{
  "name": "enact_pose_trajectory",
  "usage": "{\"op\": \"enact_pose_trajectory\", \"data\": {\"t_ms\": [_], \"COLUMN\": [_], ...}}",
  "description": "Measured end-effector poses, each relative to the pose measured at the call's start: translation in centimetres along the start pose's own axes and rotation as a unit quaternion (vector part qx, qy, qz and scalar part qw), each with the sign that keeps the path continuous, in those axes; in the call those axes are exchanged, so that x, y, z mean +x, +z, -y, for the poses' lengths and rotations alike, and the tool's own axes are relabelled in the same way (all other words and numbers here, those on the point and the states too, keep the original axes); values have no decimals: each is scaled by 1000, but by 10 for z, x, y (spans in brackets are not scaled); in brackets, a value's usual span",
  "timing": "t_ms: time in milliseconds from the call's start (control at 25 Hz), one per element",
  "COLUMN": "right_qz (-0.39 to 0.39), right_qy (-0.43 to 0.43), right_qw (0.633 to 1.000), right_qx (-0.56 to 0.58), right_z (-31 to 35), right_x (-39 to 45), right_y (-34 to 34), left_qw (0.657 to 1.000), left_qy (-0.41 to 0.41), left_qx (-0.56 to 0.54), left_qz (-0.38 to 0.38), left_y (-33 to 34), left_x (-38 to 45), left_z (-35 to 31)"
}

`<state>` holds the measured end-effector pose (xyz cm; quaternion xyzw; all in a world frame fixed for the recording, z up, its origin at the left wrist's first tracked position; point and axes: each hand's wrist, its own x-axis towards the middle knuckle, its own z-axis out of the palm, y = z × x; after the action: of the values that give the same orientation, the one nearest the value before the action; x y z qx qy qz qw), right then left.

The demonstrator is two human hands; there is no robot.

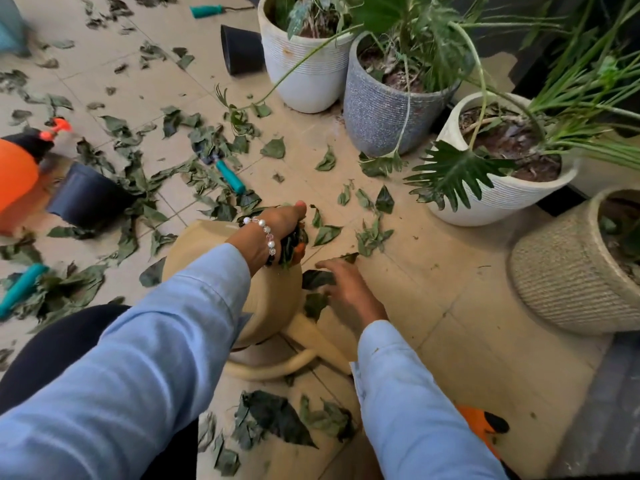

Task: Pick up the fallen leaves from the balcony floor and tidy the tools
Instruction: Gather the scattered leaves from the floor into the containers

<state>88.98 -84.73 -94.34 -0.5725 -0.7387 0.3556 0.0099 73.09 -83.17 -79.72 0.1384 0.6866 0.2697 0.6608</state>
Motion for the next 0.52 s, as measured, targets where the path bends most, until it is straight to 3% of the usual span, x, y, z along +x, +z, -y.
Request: {"op": "enact_pose_trajectory", "data": {"t_ms": [80,120,280,360,400,440,520], "right_qz": [87,77,-47,-121,-162,-205,-246], "right_qy": [-55,-63,-33,60,125,166,174], "right_qw": [989,986,992,990,965,916,778], "right_qx": [-110,-136,-114,27,162,302,551], "right_z": [9,8,-10,-14,-12,-6,12], "right_x": [-1,-1,-5,-9,-10,-13,-18], "right_y": [16,26,51,42,31,15,-25], "left_qw": [1000,1000,999,998,998,997,994], "left_qy": [5,8,27,39,47,57,94], "left_qx": [-11,-17,-28,-43,-50,-56,-32], "left_qz": [-2,-4,-9,-8,-9,-10,-35], "left_y": [-2,-2,-3,-1,0,1,9], "left_x": [1,2,-3,-4,-2,-3,1], "left_z": [0,1,2,4,5,5,7]}}
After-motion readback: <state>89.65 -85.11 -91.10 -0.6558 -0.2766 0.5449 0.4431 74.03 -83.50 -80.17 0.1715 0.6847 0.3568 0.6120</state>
